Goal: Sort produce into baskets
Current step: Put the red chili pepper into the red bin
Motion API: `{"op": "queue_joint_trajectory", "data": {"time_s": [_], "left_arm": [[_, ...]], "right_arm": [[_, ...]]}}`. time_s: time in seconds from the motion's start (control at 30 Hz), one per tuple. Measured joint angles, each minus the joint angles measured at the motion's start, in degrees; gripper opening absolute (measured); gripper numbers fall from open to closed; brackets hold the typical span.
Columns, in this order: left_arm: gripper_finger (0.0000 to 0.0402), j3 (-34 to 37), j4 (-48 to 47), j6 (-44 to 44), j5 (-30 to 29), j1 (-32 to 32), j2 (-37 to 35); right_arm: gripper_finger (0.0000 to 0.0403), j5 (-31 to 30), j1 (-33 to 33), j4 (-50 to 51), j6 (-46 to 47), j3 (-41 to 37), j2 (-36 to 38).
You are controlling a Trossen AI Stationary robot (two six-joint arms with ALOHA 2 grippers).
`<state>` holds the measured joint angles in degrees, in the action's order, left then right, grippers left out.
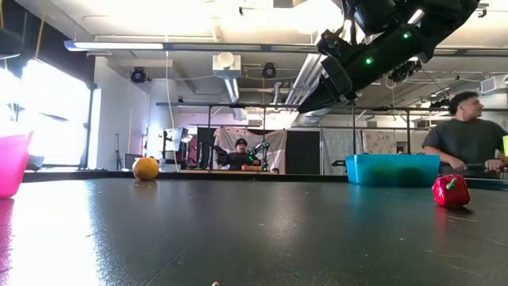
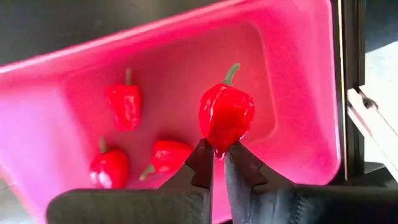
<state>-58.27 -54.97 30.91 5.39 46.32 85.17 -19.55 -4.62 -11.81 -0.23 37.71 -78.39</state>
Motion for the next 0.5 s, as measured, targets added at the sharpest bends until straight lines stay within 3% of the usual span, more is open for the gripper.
{"op": "queue_joint_trajectory", "data": {"time_s": [0.2, 0.5], "left_arm": [[0.0005, 3.4, 2.0, -0.4, -0.6, 2.1, 0.0], [0.0005, 4.1, -0.2, -12.9, 1.1, 4.1, 0.0]], "right_arm": [[0.0000, 0.0, 0.0, 0.0, 0.0, 0.0, 0.0], [0.0000, 0.0, 0.0, 0.0, 0.0, 0.0, 0.0]]}}
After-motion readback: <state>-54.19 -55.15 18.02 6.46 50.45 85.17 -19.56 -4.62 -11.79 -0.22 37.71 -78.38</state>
